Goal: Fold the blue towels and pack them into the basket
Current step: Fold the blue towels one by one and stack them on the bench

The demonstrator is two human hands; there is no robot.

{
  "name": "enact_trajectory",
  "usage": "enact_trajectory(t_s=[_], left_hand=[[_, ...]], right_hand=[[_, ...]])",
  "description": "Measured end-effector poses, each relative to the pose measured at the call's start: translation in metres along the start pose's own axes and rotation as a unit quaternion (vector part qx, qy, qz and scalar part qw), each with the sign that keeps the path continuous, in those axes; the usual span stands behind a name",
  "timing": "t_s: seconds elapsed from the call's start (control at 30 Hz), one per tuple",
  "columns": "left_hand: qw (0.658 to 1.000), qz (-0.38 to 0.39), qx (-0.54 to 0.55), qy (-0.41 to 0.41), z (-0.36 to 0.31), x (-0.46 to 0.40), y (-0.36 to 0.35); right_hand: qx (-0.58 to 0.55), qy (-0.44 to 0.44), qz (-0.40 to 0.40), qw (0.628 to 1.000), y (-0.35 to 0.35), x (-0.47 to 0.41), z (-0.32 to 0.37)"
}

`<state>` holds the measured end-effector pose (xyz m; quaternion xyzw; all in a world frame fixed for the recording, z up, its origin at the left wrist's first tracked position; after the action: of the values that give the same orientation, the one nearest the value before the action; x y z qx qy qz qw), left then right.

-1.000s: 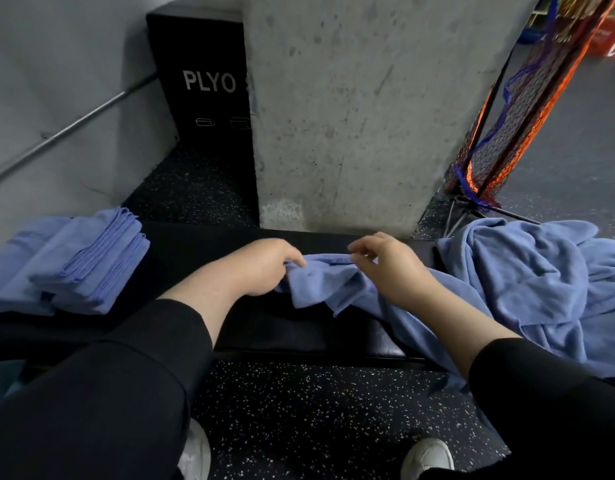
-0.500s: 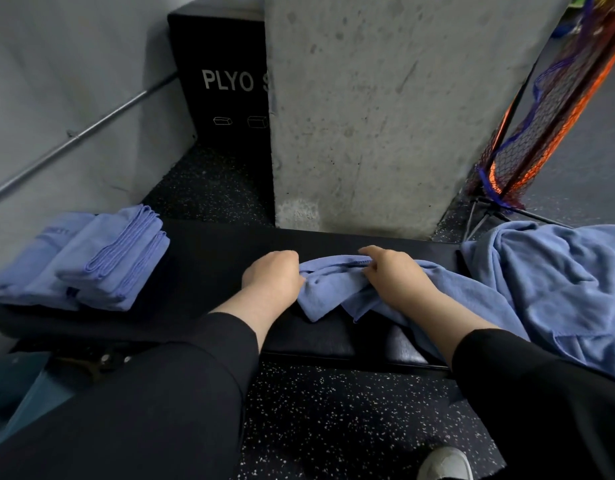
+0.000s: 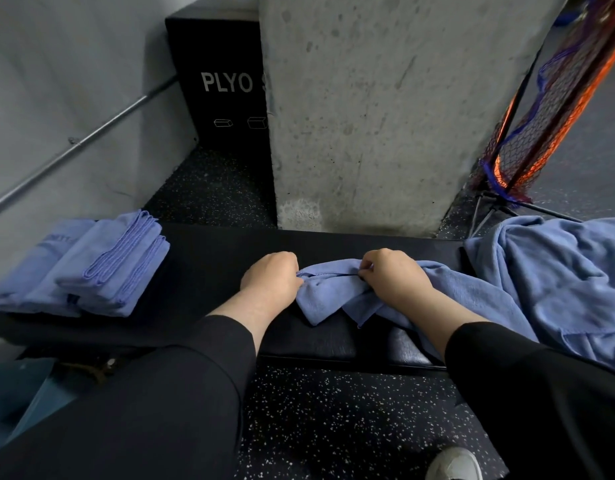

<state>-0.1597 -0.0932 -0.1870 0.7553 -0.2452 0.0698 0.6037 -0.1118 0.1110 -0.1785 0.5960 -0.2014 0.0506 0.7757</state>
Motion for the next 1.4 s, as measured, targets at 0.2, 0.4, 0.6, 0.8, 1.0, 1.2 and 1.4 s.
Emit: enact_trajectory(t_s=[0.2, 0.4, 0.6, 0.8, 1.0, 1.2, 1.4], left_hand=[[1.000, -0.006, -0.012, 0.005, 0.003, 0.001, -0.002], [0.926, -0.113, 0.352, -0.077, -0.004, 0.001, 0.023], [0.842, -0.068, 0.508, -0.169, -0.021, 0.014, 0.043], [0.815, -0.051, 0.545, -0.191, -0.039, 0.027, 0.051], [0.859, 0.031, 0.486, -0.159, -0.035, 0.026, 0.036], [0.803, 0.004, 0.569, -0.174, -0.035, 0.031, 0.049], [0.867, 0.153, 0.446, -0.164, -0.029, 0.041, 0.044]], right_hand=[[0.004, 0.018, -0.010, 1.000, -0.003, 0.003, -0.004], [-0.075, 0.011, -0.179, 0.981, 0.016, 0.008, -0.001], [-0.302, 0.198, -0.049, 0.931, 0.036, 0.018, 0.015], [-0.297, 0.216, -0.035, 0.929, 0.040, 0.024, 0.027], [-0.410, 0.166, -0.103, 0.891, 0.056, 0.027, 0.018], [-0.458, 0.136, -0.104, 0.872, 0.060, 0.031, 0.015], [-0.552, 0.079, -0.140, 0.818, 0.073, 0.033, 0.003]])
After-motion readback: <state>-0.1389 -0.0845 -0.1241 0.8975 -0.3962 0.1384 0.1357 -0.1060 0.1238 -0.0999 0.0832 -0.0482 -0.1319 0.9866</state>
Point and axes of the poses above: each hand's wrist, its own x-axis away from the middle knuckle, its own y-axis out of the back of the hand, z = x × y, the point moved 3 cm from there along -x, towards the middle knuckle, and after that the axes turned 11 degrees about z, right-handed, at the moved point
